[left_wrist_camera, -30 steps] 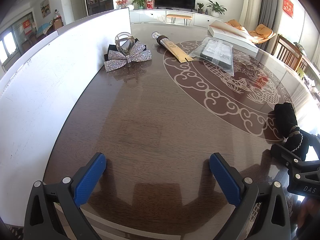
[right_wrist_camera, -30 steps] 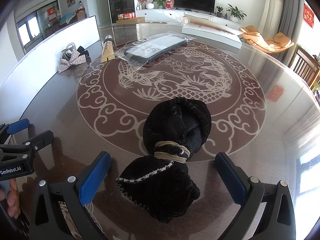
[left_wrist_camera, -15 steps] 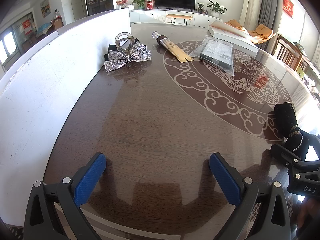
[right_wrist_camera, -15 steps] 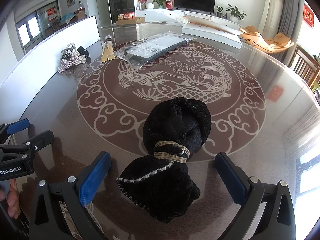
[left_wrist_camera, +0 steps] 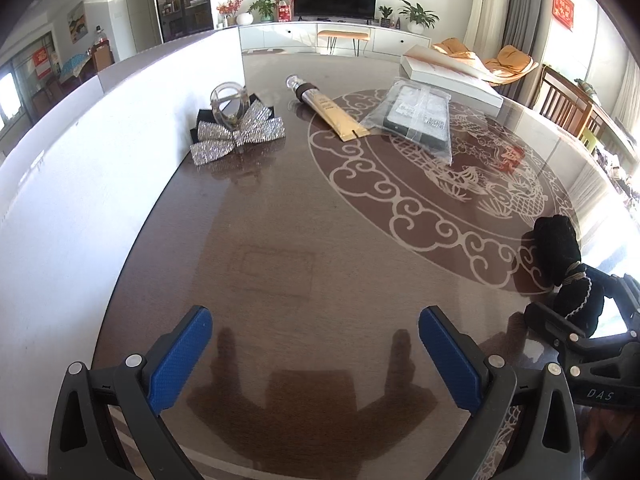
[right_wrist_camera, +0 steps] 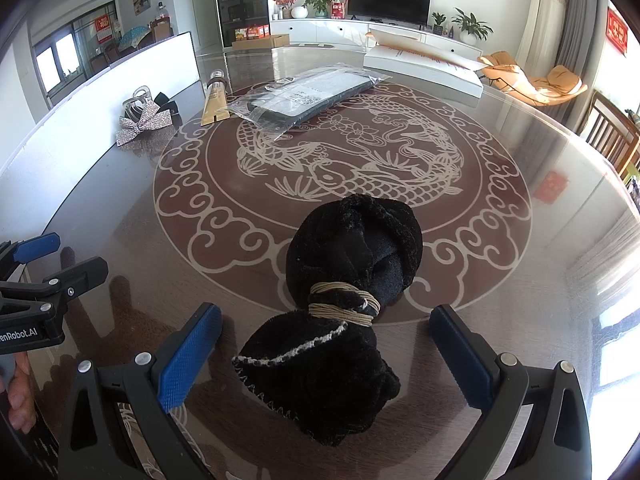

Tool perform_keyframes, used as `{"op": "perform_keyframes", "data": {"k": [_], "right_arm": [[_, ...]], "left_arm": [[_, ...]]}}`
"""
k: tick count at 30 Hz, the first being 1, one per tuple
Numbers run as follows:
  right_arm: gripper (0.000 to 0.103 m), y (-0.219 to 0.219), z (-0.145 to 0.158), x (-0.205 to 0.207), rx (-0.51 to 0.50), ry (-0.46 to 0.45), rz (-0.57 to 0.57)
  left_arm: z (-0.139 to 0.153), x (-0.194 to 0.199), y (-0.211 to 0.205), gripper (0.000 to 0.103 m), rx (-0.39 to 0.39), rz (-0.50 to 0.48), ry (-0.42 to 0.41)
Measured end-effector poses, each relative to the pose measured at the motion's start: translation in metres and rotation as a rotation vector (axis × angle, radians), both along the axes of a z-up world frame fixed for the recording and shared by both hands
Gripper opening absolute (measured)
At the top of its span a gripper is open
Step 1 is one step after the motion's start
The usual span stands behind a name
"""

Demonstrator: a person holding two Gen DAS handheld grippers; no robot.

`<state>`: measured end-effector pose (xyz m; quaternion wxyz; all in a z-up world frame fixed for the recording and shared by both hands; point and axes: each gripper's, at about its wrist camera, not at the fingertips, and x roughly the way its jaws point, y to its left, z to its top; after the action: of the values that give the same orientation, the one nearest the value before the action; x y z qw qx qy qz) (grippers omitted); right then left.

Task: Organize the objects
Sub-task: 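Hold the black bundle raised in the right tool above the table, then grasp the rhinestone bow with clear clip with the left tool while the right tool holds the bundle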

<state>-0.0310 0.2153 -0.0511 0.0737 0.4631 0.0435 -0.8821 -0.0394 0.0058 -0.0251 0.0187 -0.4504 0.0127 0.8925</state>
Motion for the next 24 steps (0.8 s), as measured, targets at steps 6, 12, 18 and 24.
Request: {"op": "perform_keyframes", "data": {"k": [6, 12, 18, 24], "right_arm": [[0.103, 0.0, 0.0, 0.0, 0.0, 0.0, 0.0], [0.103, 0.0, 0.0, 0.0, 0.0, 0.0, 0.0], [0.103, 0.0, 0.0, 0.0, 0.0, 0.001, 0.0], [0.103, 0.0, 0.0, 0.0, -0.001, 0.001, 0.0]], "left_arm": [[0.047, -0.081, 0.008, 0.103, -0.25, -0.042, 0.173], [0.042, -0.173, -0.007, 0.103, -0.277, -0.036, 0.133], [-0.001, -0.194, -0.006, 0.103, -0.329, -0.047, 0.025], [-0.012, -0.12, -0.003, 0.103, -0.15, -0.026, -0.073]]}}
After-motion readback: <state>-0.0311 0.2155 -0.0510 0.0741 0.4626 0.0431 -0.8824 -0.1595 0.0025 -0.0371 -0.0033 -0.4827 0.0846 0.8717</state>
